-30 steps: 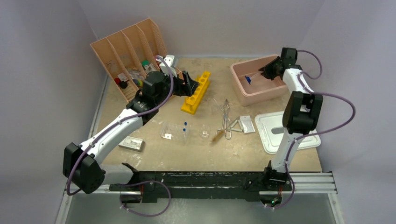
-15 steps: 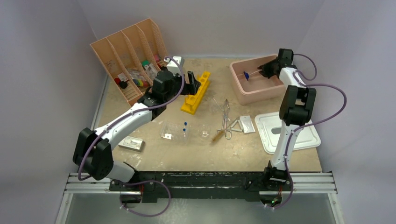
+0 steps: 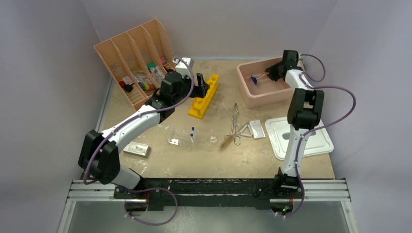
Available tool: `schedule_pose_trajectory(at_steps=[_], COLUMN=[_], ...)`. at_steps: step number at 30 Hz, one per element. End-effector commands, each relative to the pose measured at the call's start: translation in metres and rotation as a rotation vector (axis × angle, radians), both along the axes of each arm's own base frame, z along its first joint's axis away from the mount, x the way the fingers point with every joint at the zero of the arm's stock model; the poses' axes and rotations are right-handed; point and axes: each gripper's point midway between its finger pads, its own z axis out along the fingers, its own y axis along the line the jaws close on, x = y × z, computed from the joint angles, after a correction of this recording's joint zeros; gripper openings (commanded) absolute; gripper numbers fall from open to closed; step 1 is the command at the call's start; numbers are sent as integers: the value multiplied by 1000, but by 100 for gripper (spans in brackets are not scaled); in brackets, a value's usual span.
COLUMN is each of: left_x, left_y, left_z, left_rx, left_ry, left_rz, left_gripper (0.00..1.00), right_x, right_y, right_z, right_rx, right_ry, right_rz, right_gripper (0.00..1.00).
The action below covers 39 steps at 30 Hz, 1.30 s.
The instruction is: Organize the chemistry lab equipment
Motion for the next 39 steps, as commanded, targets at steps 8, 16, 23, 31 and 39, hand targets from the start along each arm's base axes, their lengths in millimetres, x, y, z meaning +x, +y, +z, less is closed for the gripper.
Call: schedule_pose_trajectory(at_steps=[8, 16, 23, 31, 39], left_x=[-2, -7, -6, -8, -15], left_y=[6, 9, 7, 10, 21], left_z=[42, 47, 46, 40, 40], left_rx=[-36, -37, -28, 2, 17], left_ry=[-90, -88, -78, -57, -36], left_rz=[10, 10, 2, 3, 39], left_gripper=[76, 76, 76, 76, 78], right_x=[-19, -23, -23, -17, -26], right_y=[23, 59, 69, 56, 53], right_z=[37, 20, -3, 14, 95], right_rx=[-212, -95, -7, -62, -233], right_ry=[-2, 18, 64, 13, -151], right_rz=[-23, 44, 30, -15, 132], right_gripper=[29, 31, 39, 44, 44])
